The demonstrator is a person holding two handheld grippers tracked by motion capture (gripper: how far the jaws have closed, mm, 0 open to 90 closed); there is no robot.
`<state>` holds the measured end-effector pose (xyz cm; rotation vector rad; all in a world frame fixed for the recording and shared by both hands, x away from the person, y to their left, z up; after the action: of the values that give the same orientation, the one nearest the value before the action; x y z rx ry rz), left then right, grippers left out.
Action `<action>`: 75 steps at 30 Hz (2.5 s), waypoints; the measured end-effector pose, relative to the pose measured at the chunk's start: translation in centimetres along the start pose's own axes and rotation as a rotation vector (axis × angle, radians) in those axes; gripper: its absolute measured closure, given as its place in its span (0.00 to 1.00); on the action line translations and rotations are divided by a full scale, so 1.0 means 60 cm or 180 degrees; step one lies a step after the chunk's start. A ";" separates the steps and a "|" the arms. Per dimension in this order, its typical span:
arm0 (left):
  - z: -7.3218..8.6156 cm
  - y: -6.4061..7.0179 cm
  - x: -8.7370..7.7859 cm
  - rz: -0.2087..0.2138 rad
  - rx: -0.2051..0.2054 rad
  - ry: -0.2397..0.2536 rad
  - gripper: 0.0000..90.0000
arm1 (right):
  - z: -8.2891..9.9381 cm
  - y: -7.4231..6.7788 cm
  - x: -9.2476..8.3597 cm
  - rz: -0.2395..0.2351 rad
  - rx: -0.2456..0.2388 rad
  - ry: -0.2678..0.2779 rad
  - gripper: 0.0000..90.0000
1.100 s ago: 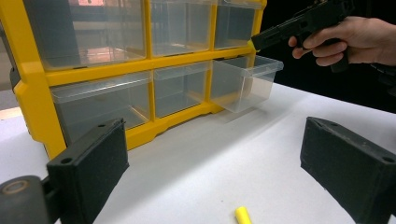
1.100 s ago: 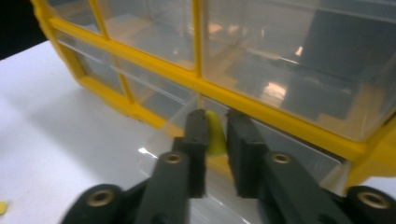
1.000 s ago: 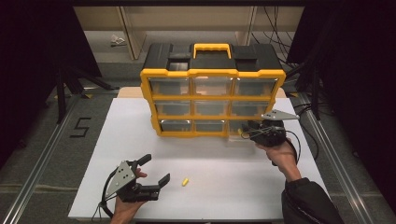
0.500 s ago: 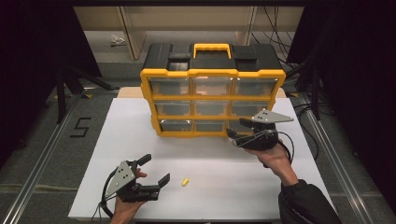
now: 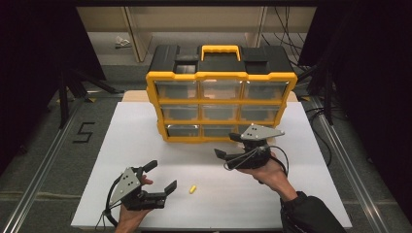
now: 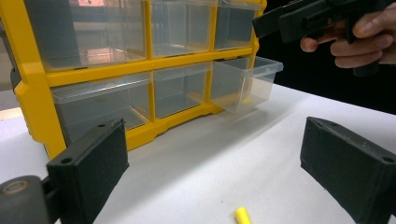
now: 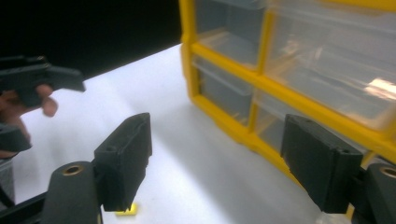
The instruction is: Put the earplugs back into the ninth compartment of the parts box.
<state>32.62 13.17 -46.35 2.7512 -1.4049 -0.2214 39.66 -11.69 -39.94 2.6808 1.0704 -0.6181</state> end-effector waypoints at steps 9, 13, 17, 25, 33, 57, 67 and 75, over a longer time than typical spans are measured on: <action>0.000 0.000 0.000 -0.0003 0.0000 0.0006 0.08 | 0.020 -0.047 0.026 -0.0182 -0.0131 -0.0129 0.27; -0.001 0.000 -0.001 0.0000 0.0005 0.0010 0.08 | 0.032 -0.067 0.038 -0.0272 -0.0180 -0.0207 0.27; -0.001 0.000 -0.001 0.0004 0.0004 0.0011 0.08 | 0.042 -0.085 0.047 -0.0348 -0.0257 -0.0269 0.26; -0.001 0.000 -0.001 0.0002 0.0003 0.0016 0.08 | 0.069 -0.119 0.068 -0.0494 -0.0348 -0.0445 0.26; -0.001 0.000 -0.001 0.0001 0.0004 0.0016 0.08 | 0.104 -0.141 0.093 -0.0550 -0.0434 -0.0664 0.28; -0.001 0.000 -0.002 -0.0002 0.0007 0.0018 0.08 | 0.168 -0.154 0.147 -0.0467 -0.0549 -0.1157 0.52; -0.001 0.000 -0.001 0.0006 0.0006 0.0017 0.08 | 0.173 -0.161 0.151 -0.0442 -0.0683 -0.1169 0.72; -0.002 0.000 -0.002 0.0003 0.0006 0.0022 0.08 | 0.166 -0.154 0.147 -0.0473 -0.0657 -0.1114 0.77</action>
<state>32.57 13.24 -46.25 2.7500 -1.4053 -0.2104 35.93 -2.84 -52.97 2.2271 1.1654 -0.9081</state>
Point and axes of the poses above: each handheld gripper's, and its own axes: x roughly forward along the jaws, z roughly out of its underside, y roughly to its right, the point moved 6 cm from there along x, roughly forward along the jaws, and after that the axes turned 9 degrees about z, right-handed, at the moved point
